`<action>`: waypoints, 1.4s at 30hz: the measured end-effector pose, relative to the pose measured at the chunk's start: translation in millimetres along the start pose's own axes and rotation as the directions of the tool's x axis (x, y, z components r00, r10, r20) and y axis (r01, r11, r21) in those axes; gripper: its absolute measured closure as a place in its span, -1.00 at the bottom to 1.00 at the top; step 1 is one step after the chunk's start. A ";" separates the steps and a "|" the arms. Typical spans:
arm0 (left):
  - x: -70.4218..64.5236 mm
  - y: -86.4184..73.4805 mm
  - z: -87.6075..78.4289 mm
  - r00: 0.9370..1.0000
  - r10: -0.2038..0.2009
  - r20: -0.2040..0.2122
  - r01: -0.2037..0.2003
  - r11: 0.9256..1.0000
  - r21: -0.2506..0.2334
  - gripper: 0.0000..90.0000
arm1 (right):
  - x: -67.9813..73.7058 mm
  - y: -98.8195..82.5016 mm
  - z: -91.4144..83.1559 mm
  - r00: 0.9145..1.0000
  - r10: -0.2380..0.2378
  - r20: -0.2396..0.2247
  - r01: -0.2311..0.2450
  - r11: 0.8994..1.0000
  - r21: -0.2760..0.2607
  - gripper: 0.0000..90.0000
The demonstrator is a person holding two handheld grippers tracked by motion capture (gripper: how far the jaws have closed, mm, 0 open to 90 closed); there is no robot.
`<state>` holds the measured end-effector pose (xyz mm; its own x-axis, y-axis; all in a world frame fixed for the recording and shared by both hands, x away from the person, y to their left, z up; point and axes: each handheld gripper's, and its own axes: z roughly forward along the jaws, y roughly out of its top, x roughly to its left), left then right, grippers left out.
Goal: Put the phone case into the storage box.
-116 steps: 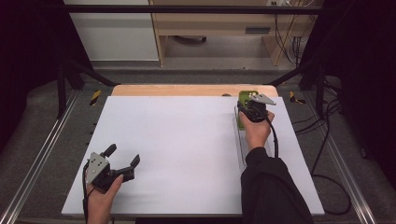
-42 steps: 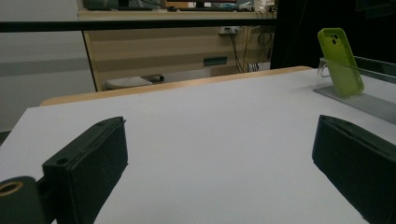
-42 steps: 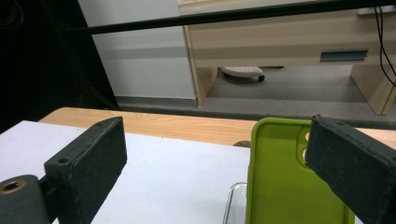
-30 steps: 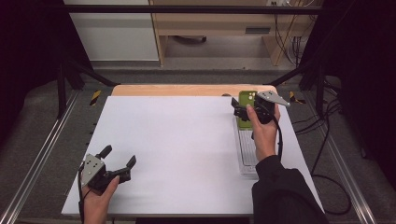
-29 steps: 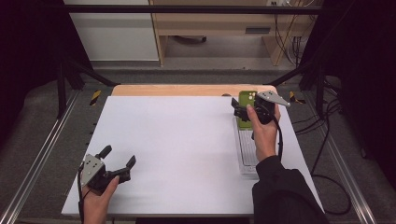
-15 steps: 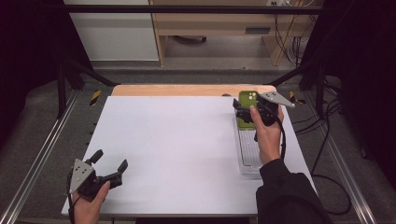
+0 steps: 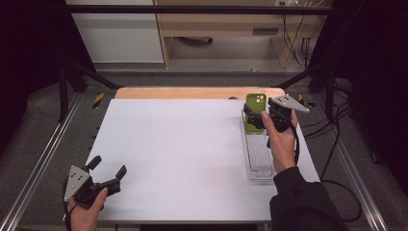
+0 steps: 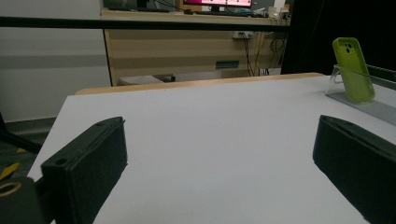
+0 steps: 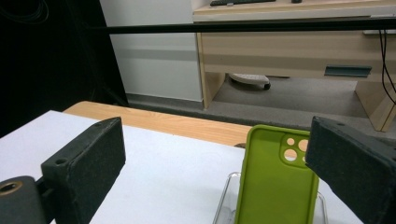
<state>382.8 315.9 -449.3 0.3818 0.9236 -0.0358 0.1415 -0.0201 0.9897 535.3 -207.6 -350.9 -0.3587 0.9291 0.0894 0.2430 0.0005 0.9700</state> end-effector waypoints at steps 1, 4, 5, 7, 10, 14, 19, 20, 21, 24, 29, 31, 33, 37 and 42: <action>0.4 -0.1 -0.1 1.000 0.000 0.001 0.000 1.000 0.000 -0.95 | -0.2 0.0 -1.0 1.000 -0.001 0.000 0.001 1.000 0.001 -0.88; 1.1 -0.4 -0.2 1.000 -0.002 0.003 0.002 1.000 0.001 -0.95 | -0.6 0.7 -5.6 1.000 -0.012 0.003 0.012 1.000 0.002 -0.88; 1.3 -0.6 -0.1 1.000 -0.002 0.005 0.002 1.000 0.001 -0.95 | -0.6 1.0 -7.1 1.000 -0.016 0.002 0.016 1.000 0.001 -0.88; 1.3 -0.8 0.1 1.000 -0.001 0.007 0.001 1.000 0.002 -0.95 | -0.7 1.6 -9.7 1.000 -0.021 0.001 0.021 1.000 0.000 -0.88; 1.1 -1.0 0.4 1.000 0.002 0.010 -0.002 1.000 0.005 -0.96 | -1.1 1.6 -12.8 1.000 -0.029 -0.001 0.029 1.000 -0.002 -0.89; 0.7 -1.3 0.9 1.000 0.005 0.013 -0.005 1.000 0.009 -0.96 | -2.2 -0.2 -17.2 0.999 -0.037 0.002 0.037 0.999 -0.002 -0.89; 0.1 -1.5 1.2 1.000 0.008 0.021 -0.009 1.000 0.010 -0.96 | -4.5 -2.9 -22.9 0.999 -0.043 0.003 0.043 0.999 -0.003 -0.89; 0.0 -1.6 1.3 1.000 0.009 0.023 -0.009 1.000 0.010 -0.96 | -5.0 -3.1 -24.1 0.999 -0.046 0.003 0.046 0.999 -0.003 -0.89; 0.0 -1.6 1.3 1.000 0.010 0.024 -0.011 1.000 0.011 -0.96 | -5.4 -3.3 -25.4 0.999 -0.050 0.002 0.050 0.999 -0.001 -0.90; 0.0 -1.7 1.5 1.000 0.012 0.027 -0.012 1.000 0.013 -0.96 | -7.1 -4.1 -29.3 0.998 -0.056 0.001 0.056 0.998 -0.002 -0.90; 0.2 -1.6 1.3 0.999 0.016 0.029 -0.016 1.000 0.013 -0.96 | -10.3 -4.1 -37.0 0.998 -0.067 0.005 0.067 0.998 -0.006 -0.90; 0.2 -1.8 1.4 1.000 0.013 0.028 -0.013 1.000 0.014 -0.96 | -11.3 -3.9 -39.7 0.997 -0.071 0.006 0.072 0.997 -0.007 -0.90; 0.4 -1.8 1.4 1.000 0.013 0.028 -0.014 1.000 0.013 -0.96 | -12.6 -3.9 -42.6 0.997 -0.078 0.006 0.078 0.997 -0.006 -0.90; 0.5 -2.0 1.7 0.999 0.014 0.029 -0.015 1.000 0.016 -0.96 | -15.2 -4.7 -48.4 0.996 -0.085 0.007 0.085 0.996 -0.008 -0.90; -0.6 -2.2 2.4 0.999 0.022 0.034 -0.023 1.000 0.020 -0.96 | -18.7 -8.8 -53.5 0.997 -0.080 0.006 0.081 0.997 -0.007 -0.91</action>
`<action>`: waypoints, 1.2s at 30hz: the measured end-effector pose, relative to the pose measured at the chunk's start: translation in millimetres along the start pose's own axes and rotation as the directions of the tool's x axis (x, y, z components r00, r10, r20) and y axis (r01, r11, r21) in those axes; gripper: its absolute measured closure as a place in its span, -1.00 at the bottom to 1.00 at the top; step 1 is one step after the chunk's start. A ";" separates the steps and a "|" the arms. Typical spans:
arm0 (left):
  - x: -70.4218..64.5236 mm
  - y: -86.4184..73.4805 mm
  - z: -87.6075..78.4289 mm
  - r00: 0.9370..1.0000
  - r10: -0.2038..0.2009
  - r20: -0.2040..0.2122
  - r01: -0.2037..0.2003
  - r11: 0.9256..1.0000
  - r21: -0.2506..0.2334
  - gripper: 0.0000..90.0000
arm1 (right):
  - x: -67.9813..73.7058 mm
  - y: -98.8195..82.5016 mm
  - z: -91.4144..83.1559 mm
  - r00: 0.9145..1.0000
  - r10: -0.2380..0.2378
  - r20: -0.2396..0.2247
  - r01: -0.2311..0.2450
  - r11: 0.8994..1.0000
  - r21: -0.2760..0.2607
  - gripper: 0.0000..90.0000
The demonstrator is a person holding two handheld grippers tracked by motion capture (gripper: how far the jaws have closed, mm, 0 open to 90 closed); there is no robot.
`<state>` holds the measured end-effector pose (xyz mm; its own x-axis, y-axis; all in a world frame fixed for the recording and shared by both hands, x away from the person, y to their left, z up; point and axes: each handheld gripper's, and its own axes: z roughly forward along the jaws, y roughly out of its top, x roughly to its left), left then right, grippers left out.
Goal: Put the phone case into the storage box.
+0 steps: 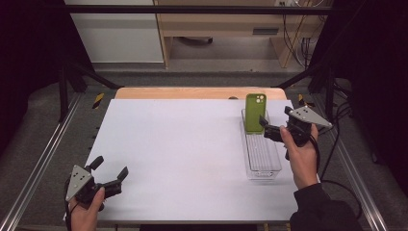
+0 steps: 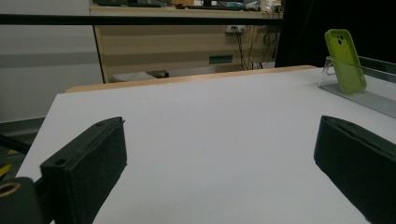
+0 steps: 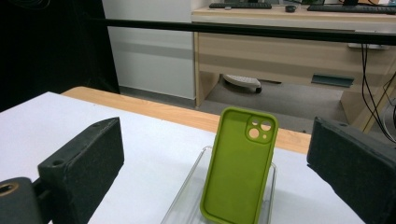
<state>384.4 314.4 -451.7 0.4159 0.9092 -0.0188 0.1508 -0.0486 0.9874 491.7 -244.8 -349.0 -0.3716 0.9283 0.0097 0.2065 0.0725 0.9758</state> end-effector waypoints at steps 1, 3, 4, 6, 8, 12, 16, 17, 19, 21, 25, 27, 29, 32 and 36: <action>-0.3 -0.1 0.1 1.000 -0.002 0.000 0.002 1.000 0.001 -0.96 | -0.3 -1.1 -0.9 1.000 0.004 0.000 -0.004 1.000 0.004 -0.91; -0.3 -0.1 0.2 1.000 0.001 0.001 -0.001 1.000 0.002 -0.96 | -1.3 -3.1 -2.2 1.000 0.001 0.001 -0.001 1.000 0.005 -0.91; -0.2 -0.1 0.2 1.000 -0.001 0.000 0.001 1.000 0.003 -0.96 | -1.8 -4.2 -3.0 1.000 0.003 0.003 -0.003 1.000 0.006 -0.91; -0.4 -0.3 0.4 1.000 -0.003 0.002 0.003 1.000 0.001 -0.96 | -3.2 -6.4 -4.5 1.000 0.003 0.005 -0.003 1.000 0.007 -0.91; -0.2 -0.4 0.5 1.000 0.000 0.003 0.000 1.000 0.005 -0.96 | -4.1 -8.1 -6.0 1.000 0.004 0.006 -0.004 1.000 0.008 -0.91; -0.2 -0.5 0.6 1.000 0.000 0.005 0.000 1.000 0.007 -0.96 | -4.5 -10.7 -9.1 1.000 -0.005 0.006 0.005 1.000 0.011 -0.91; 0.3 -0.7 0.5 1.000 -0.003 0.011 0.003 1.000 0.010 -0.96 | -5.4 -12.3 -13.2 1.000 -0.004 0.008 0.004 1.000 0.009 -0.92; 0.4 -0.7 0.3 1.000 -0.004 0.012 0.004 1.000 0.010 -0.96 | -5.6 -12.7 -14.3 1.000 -0.002 0.008 0.002 1.000 0.007 -0.92; 0.5 -0.6 -0.1 1.000 -0.006 0.014 0.006 1.000 0.009 -0.96 | -6.3 -13.4 -16.7 1.000 -0.004 0.009 0.004 1.000 0.005 -0.92; 0.7 -0.6 -0.4 1.000 -0.007 0.015 0.007 1.000 0.007 -0.96 | -6.4 -13.7 -19.5 1.000 -0.001 0.008 0.001 1.000 0.004 -0.92; 1.0 -0.8 -0.3 1.000 -0.009 0.020 0.009 1.000 0.007 -0.96 | -6.5 -14.0 -25.9 1.000 -0.011 0.006 0.011 1.000 0.002 -0.92; 0.8 -0.8 -0.5 1.000 -0.008 0.023 0.008 1.000 0.006 -0.96 | -6.9 -14.4 -28.1 1.000 -0.020 0.002 0.020 1.000 -0.002 -0.93; 0.7 -0.8 -0.7 1.000 -0.008 0.025 0.007 1.000 0.006 -0.96 | -6.8 -15.2 -30.6 1.000 -0.024 -0.001 0.024 1.000 -0.010 -0.93; 0.5 -0.9 -0.9 0.999 -0.007 0.033 0.006 1.000 0.006 -0.96 | -6.7 -17.1 -33.7 0.999 -0.034 -0.006 0.033 0.999 -0.019 -0.93; 0.4 -0.9 -0.9 0.999 -0.004 0.036 0.004 1.000 0.006 -0.96 | -8.1 -19.5 -38.3 0.999 -0.051 -0.010 0.051 0.998 -0.042 -0.93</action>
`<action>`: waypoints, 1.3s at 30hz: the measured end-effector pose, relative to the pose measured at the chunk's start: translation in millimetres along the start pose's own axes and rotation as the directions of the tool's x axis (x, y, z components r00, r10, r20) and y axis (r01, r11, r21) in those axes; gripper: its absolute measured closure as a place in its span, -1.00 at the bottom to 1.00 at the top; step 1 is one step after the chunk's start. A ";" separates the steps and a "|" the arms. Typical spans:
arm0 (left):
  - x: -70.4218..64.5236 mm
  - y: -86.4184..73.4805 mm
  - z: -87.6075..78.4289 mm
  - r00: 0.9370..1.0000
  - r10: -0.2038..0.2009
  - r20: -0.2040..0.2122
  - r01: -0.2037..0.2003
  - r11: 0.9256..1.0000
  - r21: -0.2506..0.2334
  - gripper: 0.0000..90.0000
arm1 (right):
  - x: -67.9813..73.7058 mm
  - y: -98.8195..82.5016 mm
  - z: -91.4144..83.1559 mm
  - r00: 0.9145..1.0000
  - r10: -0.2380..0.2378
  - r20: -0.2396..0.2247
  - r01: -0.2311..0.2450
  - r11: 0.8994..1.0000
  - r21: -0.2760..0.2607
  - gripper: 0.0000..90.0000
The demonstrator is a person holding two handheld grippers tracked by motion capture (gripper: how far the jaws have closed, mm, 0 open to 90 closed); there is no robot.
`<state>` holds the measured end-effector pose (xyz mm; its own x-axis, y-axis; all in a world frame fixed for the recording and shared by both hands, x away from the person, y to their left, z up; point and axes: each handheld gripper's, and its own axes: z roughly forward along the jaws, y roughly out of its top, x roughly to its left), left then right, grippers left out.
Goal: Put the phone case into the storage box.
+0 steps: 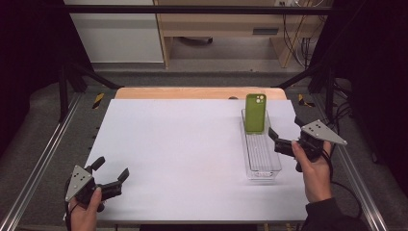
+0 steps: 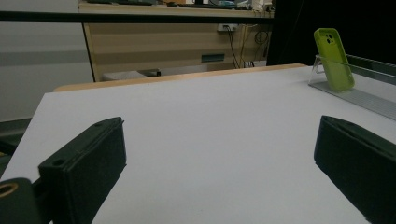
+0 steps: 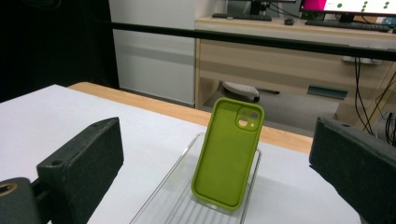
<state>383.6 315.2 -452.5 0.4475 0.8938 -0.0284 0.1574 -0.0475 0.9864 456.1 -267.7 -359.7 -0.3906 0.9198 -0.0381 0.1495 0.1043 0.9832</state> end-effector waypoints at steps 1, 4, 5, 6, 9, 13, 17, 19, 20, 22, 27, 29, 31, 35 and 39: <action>0.0 0.1 -0.2 1.000 -0.001 0.000 0.001 1.000 -0.001 -0.96 | -0.3 -0.6 -0.9 1.000 -0.002 -0.001 0.002 1.000 -0.009 -0.93; 0.2 0.2 -0.8 1.000 -0.003 -0.001 0.003 1.000 -0.003 -0.96 | -0.6 -2.4 -3.7 1.000 -0.019 -0.002 0.018 0.999 -0.027 -0.93; 0.1 0.3 -0.8 1.000 -0.002 0.000 0.002 1.000 -0.003 -0.96 | -0.8 -3.0 -4.9 1.000 -0.025 -0.002 0.025 0.999 -0.032 -0.93; -0.1 0.3 -0.8 1.000 -0.002 0.000 0.002 1.000 -0.003 -0.96 | -0.8 -3.8 -5.9 1.000 -0.030 -0.003 0.029 0.999 -0.042 -0.93; -0.5 0.5 -1.2 1.000 -0.006 -0.002 0.006 1.000 -0.007 -0.96 | -1.1 -7.0 -9.1 0.999 -0.046 -0.005 0.046 0.997 -0.064 -0.93; -0.6 0.7 -2.3 1.000 -0.005 -0.001 0.005 1.000 -0.013 -0.96 | -1.2 -11.8 -13.1 0.998 -0.059 -0.011 0.058 0.995 -0.081 -0.94; -1.5 0.7 -3.2 1.000 -0.008 -0.001 0.008 1.000 -0.017 -0.96 | -1.1 -18.1 -16.4 0.997 -0.071 -0.018 0.069 0.993 -0.095 -0.94; -2.5 0.6 -3.7 1.000 -0.005 0.000 0.005 1.000 -0.017 -0.96 | -0.4 -21.4 -18.4 0.997 -0.073 -0.027 0.070 0.993 -0.100 -0.94; -2.9 0.4 -4.1 1.000 -0.001 0.001 0.001 1.000 -0.014 -0.96 | -0.2 -23.0 -19.5 0.997 -0.068 -0.031 0.064 0.993 -0.100 -0.94; -4.0 0.1 -5.8 1.000 -0.001 0.002 0.001 1.000 -0.016 -0.96 | -0.1 -26.6 -21.3 0.997 -0.065 -0.037 0.061 0.992 -0.107 -0.94; -2.5 0.3 -9.1 1.000 -0.003 -0.009 0.003 1.000 -0.025 -0.97 | -0.9 -36.6 -24.4 0.997 -0.054 -0.049 0.049 0.994 -0.100 -0.94; -2.2 0.0 -8.9 1.000 -0.005 -0.012 0.005 1.000 -0.024 -0.97 | -0.9 -40.1 -25.4 0.997 -0.054 -0.056 0.048 0.994 -0.102 -0.94; -2.4 -0.1 -8.8 1.000 -0.001 -0.010 0.001 1.000 -0.023 -0.97 | -1.2 -43.8 -26.9 0.996 -0.059 -0.061 0.052 0.993 -0.107 -0.94; -2.2 -0.7 -8.6 1.000 0.001 -0.009 -0.001 1.000 -0.025 -0.97 | -2.7 -48.5 -31.1 0.996 -0.059 -0.069 0.051 0.992 -0.113 -0.94; -1.3 -1.1 -8.7 1.000 0.007 -0.012 -0.008 1.000 -0.025 -0.97 | -4.6 -54.0 -35.1 0.996 -0.051 -0.076 0.042 0.992 -0.118 -0.95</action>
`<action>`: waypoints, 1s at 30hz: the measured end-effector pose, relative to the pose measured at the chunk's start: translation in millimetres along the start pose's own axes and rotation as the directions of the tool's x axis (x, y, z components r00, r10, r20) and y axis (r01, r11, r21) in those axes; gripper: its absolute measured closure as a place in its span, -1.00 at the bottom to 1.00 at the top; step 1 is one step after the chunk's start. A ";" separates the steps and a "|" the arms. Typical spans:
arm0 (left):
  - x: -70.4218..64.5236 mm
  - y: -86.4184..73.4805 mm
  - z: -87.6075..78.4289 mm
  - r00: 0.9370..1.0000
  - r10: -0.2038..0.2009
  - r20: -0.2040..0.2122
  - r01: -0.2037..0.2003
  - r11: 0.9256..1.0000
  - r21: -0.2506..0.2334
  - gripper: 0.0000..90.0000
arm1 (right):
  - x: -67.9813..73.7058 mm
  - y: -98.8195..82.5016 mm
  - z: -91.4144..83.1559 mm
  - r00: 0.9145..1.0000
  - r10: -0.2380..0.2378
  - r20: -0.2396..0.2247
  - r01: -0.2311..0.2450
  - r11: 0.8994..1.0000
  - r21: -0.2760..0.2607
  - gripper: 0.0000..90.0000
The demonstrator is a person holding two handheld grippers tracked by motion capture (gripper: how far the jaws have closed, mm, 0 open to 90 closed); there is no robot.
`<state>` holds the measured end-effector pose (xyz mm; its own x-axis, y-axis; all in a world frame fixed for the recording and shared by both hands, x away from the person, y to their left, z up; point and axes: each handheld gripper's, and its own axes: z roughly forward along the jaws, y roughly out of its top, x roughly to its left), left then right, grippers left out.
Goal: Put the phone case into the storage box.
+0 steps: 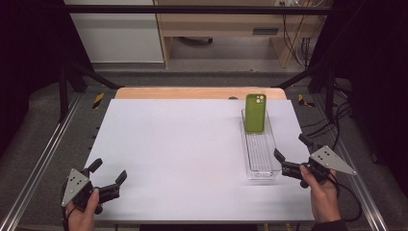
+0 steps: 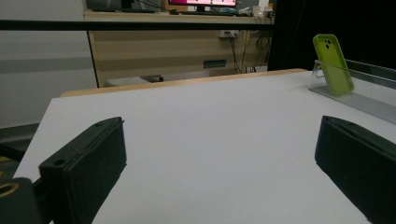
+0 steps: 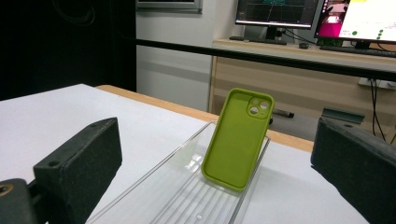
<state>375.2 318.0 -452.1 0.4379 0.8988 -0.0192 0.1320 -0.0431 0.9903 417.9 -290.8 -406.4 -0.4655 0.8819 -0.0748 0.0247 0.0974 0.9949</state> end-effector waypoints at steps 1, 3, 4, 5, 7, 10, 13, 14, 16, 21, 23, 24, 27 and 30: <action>0.2 -0.4 0.2 1.000 0.002 -0.001 -0.002 1.000 0.002 -0.97 | -0.4 -1.6 -0.6 1.000 0.002 -0.001 -0.002 1.000 -0.002 -0.95; 0.3 -1.2 0.2 1.000 -0.003 -0.002 0.003 1.000 0.003 -0.97 | -1.1 -4.1 -2.0 1.000 0.012 -0.004 -0.012 1.000 -0.004 -0.95; 0.5 -1.2 0.2 1.000 -0.002 -0.003 0.002 1.000 0.003 -0.97 | -1.2 -5.1 -2.8 1.000 0.021 -0.005 -0.021 1.000 -0.005 -0.95; 1.0 -1.2 0.0 1.000 0.002 -0.004 -0.002 1.000 0.004 -0.97 | -1.6 -6.2 -3.6 1.000 0.022 -0.007 -0.022 1.000 -0.007 -0.95; 1.8 -1.6 0.0 1.000 -0.004 -0.010 0.004 1.000 0.003 -0.97 | -2.3 -8.6 -6.0 1.000 0.026 -0.009 -0.026 1.000 -0.004 -0.95; 3.5 -2.0 -0.4 1.000 -0.003 -0.020 0.003 1.000 0.006 -0.97 | -4.3 -13.3 -9.2 0.999 0.042 0.006 -0.042 0.999 -0.014 -0.97; 3.3 -1.9 -0.6 1.000 -0.001 -0.020 0.002 1.000 0.004 -0.97 | -6.1 -17.3 -12.0 0.998 0.060 0.013 -0.060 0.998 -0.023 -0.97; 3.3 -1.9 -0.5 1.000 -0.002 -0.019 0.002 1.000 0.004 -0.97 | -6.3 -19.0 -12.8 0.998 0.067 0.015 -0.066 0.997 -0.026 -0.97; 3.1 -1.8 -0.4 1.000 -0.001 -0.017 0.001 1.000 0.002 -0.97 | -6.0 -22.8 -14.1 0.997 0.081 0.013 -0.080 0.996 -0.031 -0.96; 2.8 -1.6 -0.4 1.000 0.005 -0.009 -0.005 1.000 -0.003 -0.97 | -3.8 -29.1 -16.2 0.997 0.078 0.010 -0.078 0.997 -0.019 -0.96; 2.3 -1.4 -0.5 1.000 0.010 -0.004 -0.010 1.000 -0.005 -0.97 | -2.4 -32.4 -16.5 0.997 0.079 0.005 -0.079 0.997 -0.012 -0.96; 2.1 -1.4 -0.5 1.000 0.012 -0.002 -0.012 1.000 -0.006 -0.97 | -1.2 -34.3 -16.8 0.996 0.084 -0.001 -0.084 0.996 -0.005 -0.96; 0.8 -1.3 -0.3 1.000 0.015 0.007 -0.015 1.000 -0.011 -0.97 | 0.8 -39.5 -16.5 0.996 0.087 -0.005 -0.087 0.996 0.004 -0.96; -1.1 -1.2 0.2 1.000 0.018 0.020 -0.017 1.000 -0.022 -0.97 | 2.8 -45.2 -15.4 0.996 0.087 -0.007 -0.087 0.996 0.011 -0.95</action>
<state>374.7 316.9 -453.3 0.4577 0.8891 -0.0046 0.1048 -0.0488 0.9933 401.8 -299.9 -450.5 -0.4674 0.8840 0.0129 0.0748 0.0250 0.9969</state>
